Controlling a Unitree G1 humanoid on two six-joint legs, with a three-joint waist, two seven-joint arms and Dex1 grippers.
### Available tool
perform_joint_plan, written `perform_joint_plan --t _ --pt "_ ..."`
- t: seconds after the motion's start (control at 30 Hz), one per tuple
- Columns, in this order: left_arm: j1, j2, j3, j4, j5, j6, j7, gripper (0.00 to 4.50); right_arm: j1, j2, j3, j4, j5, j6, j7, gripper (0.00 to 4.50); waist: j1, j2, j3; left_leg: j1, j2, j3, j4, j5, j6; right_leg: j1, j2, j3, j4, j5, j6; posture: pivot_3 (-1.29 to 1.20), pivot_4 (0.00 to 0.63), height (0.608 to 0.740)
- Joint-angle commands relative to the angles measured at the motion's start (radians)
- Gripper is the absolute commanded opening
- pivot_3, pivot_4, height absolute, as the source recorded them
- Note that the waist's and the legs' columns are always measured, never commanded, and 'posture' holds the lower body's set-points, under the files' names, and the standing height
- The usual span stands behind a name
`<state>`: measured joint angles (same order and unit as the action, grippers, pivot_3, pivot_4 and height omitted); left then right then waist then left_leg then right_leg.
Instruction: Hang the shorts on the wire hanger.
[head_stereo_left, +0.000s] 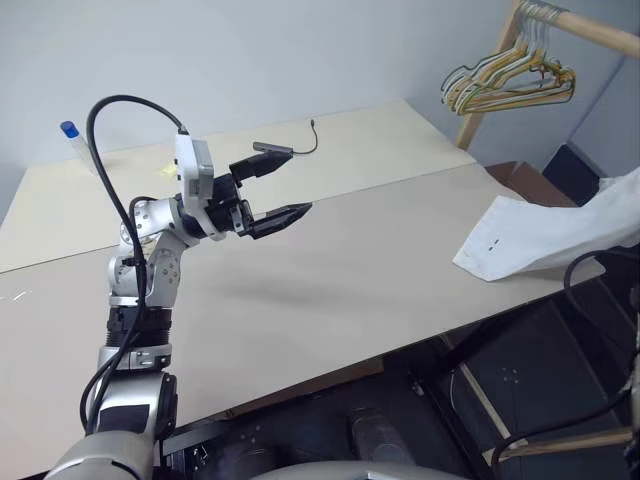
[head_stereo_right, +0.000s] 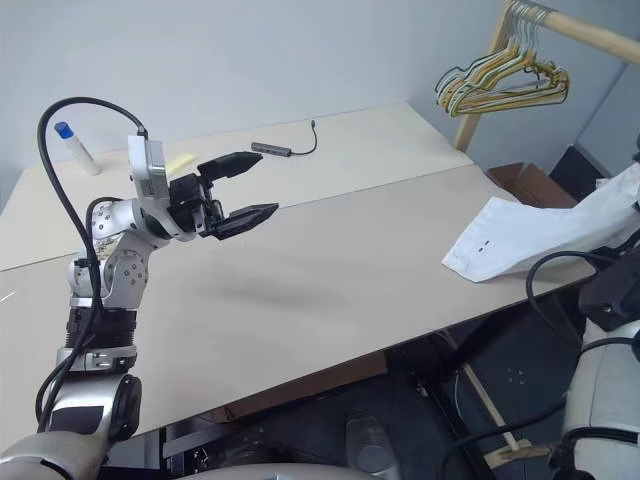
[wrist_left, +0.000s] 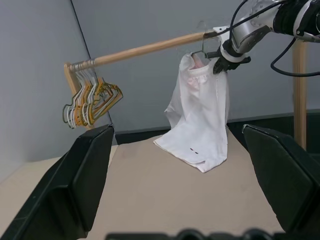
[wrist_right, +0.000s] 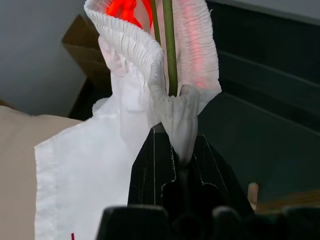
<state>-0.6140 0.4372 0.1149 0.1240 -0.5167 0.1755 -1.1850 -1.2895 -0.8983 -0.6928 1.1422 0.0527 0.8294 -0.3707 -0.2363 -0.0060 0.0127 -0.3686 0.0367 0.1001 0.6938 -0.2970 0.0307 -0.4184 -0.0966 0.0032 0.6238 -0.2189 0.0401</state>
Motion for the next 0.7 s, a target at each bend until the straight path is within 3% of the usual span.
perform_joint_plan --t 0.03,0.3,0.7 --pt "-0.023 0.001 0.005 -0.013 -0.015 -0.021 0.001 4.46 -0.049 -0.031 0.004 0.019 0.047 -0.062 -0.02 0.0 -0.003 0.0 0.0 0.0 0.0 0.001 0.0 0.0 0.0 0.0 0.0 0.0 0.0 0.0 0.0 -0.21 0.0 0.74" --pt "-0.001 0.001 0.021 -0.041 -0.045 -0.012 -0.006 4.46 -0.027 -0.038 0.043 0.064 0.084 -0.082 -0.023 0.0 -0.002 0.0 0.0 0.001 0.0 0.002 0.0 0.0 0.0 0.0 0.0 0.002 0.0 0.0 0.001 -0.2 0.0 0.74" --pt "0.017 0.008 0.025 -0.065 -0.096 -0.002 -0.016 4.5 -0.011 -0.033 0.127 0.064 0.088 -0.11 -0.018 4.11 0.003 0.0 0.0 0.001 0.0 0.004 0.0 -0.001 0.001 0.0 0.0 0.004 0.0 0.0 0.002 -0.19 0.0 0.74"
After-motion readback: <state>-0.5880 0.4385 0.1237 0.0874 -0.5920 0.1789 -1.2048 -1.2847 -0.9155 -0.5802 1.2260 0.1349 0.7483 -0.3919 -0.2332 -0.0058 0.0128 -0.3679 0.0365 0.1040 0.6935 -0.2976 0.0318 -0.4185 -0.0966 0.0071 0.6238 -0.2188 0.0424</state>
